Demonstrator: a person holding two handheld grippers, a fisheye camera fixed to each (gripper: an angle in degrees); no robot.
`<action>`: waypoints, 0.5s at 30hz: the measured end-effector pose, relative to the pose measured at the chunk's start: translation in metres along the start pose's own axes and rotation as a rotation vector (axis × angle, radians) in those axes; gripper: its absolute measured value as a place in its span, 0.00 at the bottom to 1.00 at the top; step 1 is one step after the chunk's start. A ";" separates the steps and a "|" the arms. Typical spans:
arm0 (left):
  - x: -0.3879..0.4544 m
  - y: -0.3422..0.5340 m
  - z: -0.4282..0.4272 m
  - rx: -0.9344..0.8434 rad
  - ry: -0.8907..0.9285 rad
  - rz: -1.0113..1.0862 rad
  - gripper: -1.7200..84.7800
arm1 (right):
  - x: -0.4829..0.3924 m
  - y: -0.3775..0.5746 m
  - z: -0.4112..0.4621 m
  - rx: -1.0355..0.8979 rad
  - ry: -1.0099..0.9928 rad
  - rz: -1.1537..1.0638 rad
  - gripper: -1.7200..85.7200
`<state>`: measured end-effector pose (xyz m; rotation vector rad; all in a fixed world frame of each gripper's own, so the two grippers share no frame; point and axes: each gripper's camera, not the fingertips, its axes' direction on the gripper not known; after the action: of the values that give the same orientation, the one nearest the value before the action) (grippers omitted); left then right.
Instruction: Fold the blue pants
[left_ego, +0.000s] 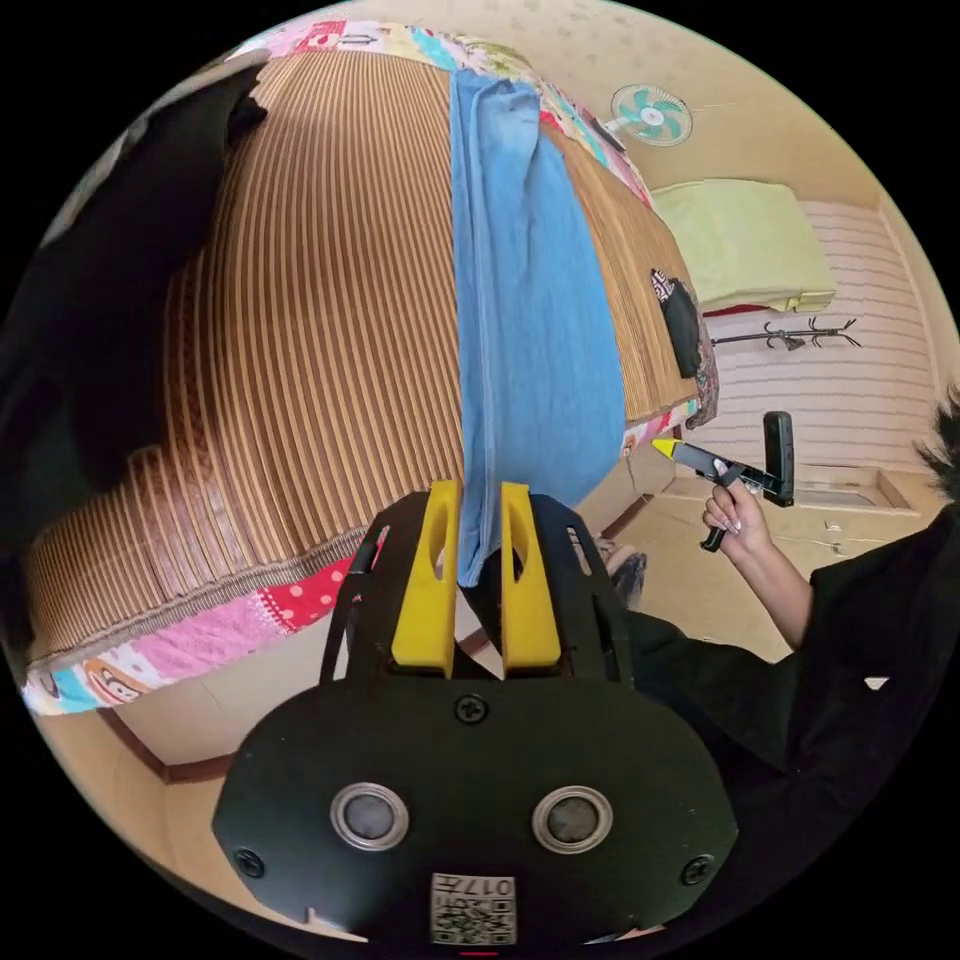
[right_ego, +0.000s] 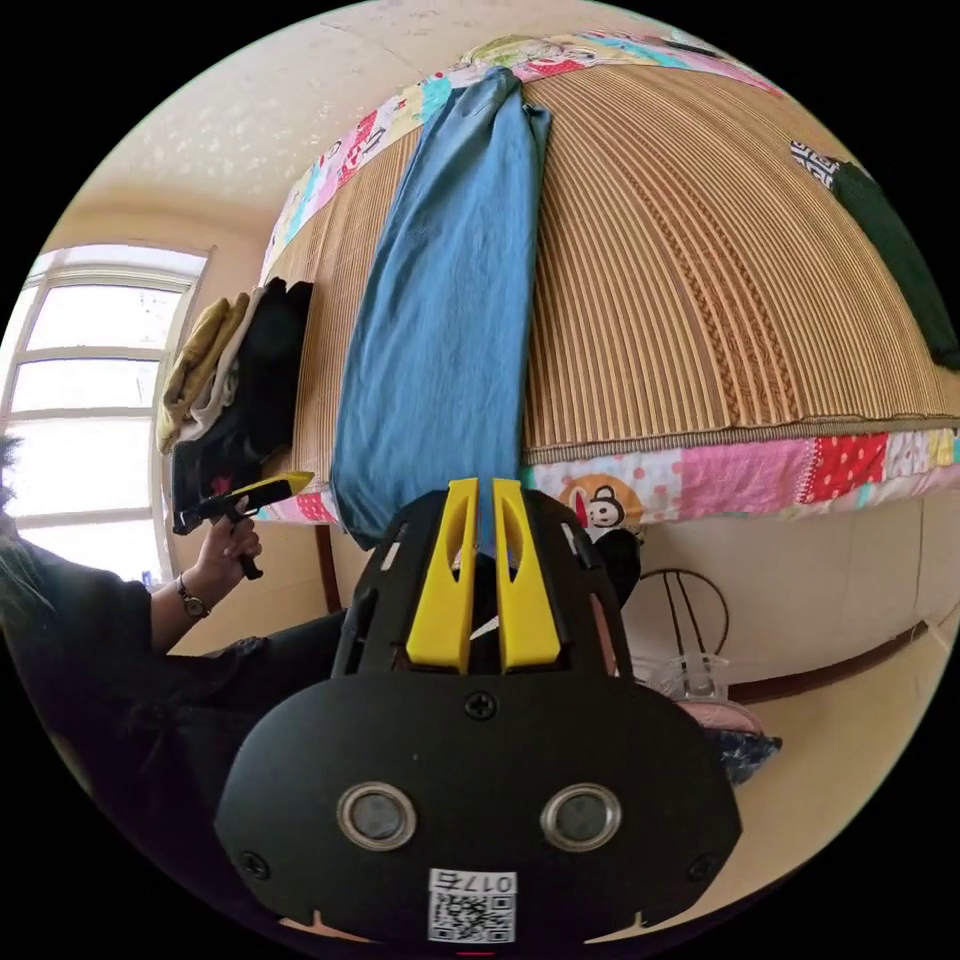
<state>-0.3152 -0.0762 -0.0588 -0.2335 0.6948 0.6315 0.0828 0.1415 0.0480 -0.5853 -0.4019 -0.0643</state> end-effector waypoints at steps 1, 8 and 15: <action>0.002 -0.015 0.001 0.003 0.004 0.004 0.13 | -0.001 -0.015 0.007 -0.003 0.008 -0.016 0.07; 0.011 -0.042 0.055 -0.092 0.047 -0.022 0.05 | -0.010 -0.052 0.055 -0.118 0.044 -0.112 0.05; 0.044 0.043 0.097 -0.301 0.123 -0.113 0.05 | -0.007 -0.007 0.046 -0.425 0.183 -0.116 0.03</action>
<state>-0.2646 0.0173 -0.0152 -0.5907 0.6981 0.6155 0.0589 0.1607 0.0834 -0.9661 -0.2436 -0.3181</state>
